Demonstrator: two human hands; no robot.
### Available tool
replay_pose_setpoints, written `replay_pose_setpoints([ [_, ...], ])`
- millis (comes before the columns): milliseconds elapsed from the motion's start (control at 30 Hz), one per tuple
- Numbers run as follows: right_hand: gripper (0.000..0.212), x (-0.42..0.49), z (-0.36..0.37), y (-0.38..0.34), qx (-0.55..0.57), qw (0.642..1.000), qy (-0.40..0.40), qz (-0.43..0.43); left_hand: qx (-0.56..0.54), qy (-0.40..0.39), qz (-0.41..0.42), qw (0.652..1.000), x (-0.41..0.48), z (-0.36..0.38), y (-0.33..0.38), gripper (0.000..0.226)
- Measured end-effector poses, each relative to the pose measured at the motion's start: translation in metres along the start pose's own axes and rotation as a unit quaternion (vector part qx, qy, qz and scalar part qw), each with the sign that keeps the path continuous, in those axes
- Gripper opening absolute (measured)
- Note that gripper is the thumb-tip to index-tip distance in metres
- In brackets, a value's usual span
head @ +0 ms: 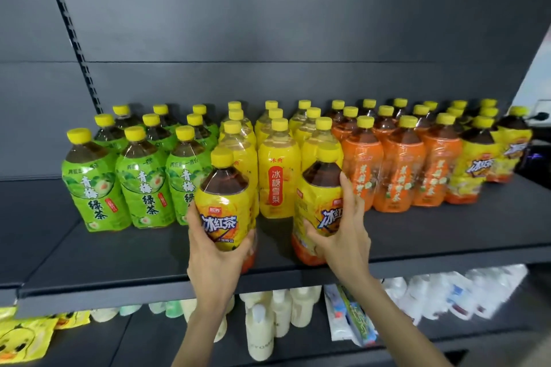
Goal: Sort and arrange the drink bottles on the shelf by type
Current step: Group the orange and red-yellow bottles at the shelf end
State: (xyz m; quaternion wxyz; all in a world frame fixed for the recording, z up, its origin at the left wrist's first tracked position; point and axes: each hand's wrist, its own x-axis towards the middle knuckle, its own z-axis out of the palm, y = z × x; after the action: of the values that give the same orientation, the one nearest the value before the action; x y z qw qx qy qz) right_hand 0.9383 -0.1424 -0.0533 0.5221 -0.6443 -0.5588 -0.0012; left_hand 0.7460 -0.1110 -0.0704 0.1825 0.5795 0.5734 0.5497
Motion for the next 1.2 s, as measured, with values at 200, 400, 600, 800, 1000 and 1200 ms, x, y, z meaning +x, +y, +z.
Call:
replay_pose_setpoints([
  [200, 0.099, -0.006, -0.026, 0.008, 0.032, 0.999, 0.030, 0.021, -0.070, -0.002, -0.021, 0.997, -0.012, 0.005, 0.016, 0.111],
  [400, 0.097, 0.004, -0.068, 0.041, 0.134, 0.986, 0.078, 0.061, -0.106, -0.015, -0.006, 0.994, -0.019, 0.034, 0.043, 0.108],
  [600, 0.096, 0.021, -0.137, 0.096, 0.143, 0.986, 0.076, 0.049, -0.160, -0.008, 0.022, 0.987, -0.038, 0.092, 0.091, 0.112],
  [800, 0.106, 0.044, -0.237, 0.169, 0.131, 0.988, 0.061, 0.059, -0.197, -0.010, -0.001, 0.980, -0.085, 0.170, 0.147, 0.116],
  [1000, 0.105, 0.066, -0.308, 0.229, 0.131, 0.988, 0.054, 0.064, -0.218, -0.051, 0.010, 0.975, -0.138, 0.240, 0.198, 0.111],
  [1200, 0.106, 0.094, -0.331, 0.276, 0.127, 0.988, 0.046, 0.074, -0.212, -0.097, 0.036, 0.972, -0.151, 0.299, 0.229, 0.105],
])
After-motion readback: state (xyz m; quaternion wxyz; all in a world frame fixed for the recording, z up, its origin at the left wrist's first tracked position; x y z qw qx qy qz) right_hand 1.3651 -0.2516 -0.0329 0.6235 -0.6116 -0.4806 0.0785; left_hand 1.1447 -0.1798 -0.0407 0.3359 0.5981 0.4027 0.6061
